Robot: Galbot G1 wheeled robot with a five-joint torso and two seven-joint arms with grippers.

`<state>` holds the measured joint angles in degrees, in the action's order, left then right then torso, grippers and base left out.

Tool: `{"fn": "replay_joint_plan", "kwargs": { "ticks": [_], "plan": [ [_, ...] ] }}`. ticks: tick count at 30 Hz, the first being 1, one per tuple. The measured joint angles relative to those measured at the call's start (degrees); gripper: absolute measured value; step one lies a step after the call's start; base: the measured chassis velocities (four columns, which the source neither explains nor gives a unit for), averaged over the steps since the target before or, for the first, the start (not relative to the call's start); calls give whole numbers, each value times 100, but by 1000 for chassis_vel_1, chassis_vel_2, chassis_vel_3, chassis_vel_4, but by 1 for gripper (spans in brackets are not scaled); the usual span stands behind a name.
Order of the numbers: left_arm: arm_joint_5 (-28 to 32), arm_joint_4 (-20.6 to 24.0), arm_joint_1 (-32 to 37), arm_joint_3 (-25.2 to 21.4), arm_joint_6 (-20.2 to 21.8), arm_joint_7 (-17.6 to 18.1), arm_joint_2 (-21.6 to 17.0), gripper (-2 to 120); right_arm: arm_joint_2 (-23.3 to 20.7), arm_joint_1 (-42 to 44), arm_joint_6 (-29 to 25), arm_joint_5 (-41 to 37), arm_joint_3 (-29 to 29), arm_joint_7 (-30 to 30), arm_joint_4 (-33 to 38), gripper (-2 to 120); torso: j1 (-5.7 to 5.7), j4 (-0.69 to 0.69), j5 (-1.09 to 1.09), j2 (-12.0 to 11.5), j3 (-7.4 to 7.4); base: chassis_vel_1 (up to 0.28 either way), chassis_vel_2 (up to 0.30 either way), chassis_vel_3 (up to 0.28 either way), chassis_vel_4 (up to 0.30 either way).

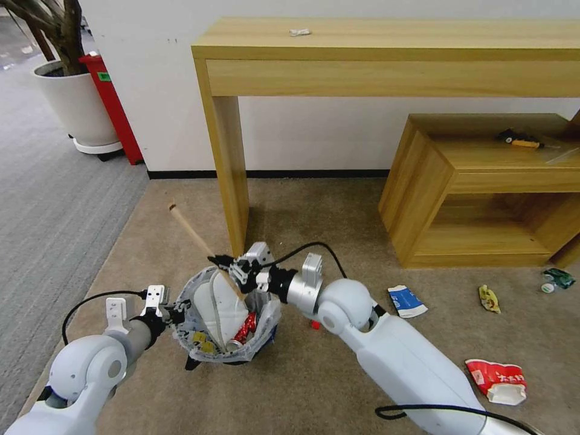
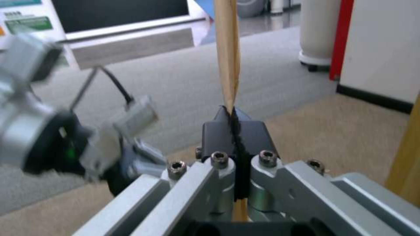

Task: Pick up the trash bin and place the garbage on the floor into it.

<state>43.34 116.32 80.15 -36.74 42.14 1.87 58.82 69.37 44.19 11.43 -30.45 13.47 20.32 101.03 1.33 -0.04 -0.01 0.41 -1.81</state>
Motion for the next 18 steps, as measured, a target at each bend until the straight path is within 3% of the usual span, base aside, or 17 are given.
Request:
{"fn": "replay_joint_plan", "kwargs": {
  "ticks": [3, 9, 18],
  "plan": [
    [11, 26, 23, -26, 0, 8, -8, 0, -39, 139, -28, 81, 31, -116, 10, 3, 0, 1, 0, 0, 0, 0, 0, 0, 0],
    [25, -26, -11, -89, 0, 12, -15, 0, -156, 525, -170, 250, 90, -286, 96, 28, 0, -1, 0, 0, 0, 0, 0, 0, 0],
    [29, -45, 33, -216, 0, -15, -25, 0, -226, 689, -253, 274, -120, -520, 239, 56, 0, -1, 0, 0, 0, 0, 0, 0, 0]
  ]
}}
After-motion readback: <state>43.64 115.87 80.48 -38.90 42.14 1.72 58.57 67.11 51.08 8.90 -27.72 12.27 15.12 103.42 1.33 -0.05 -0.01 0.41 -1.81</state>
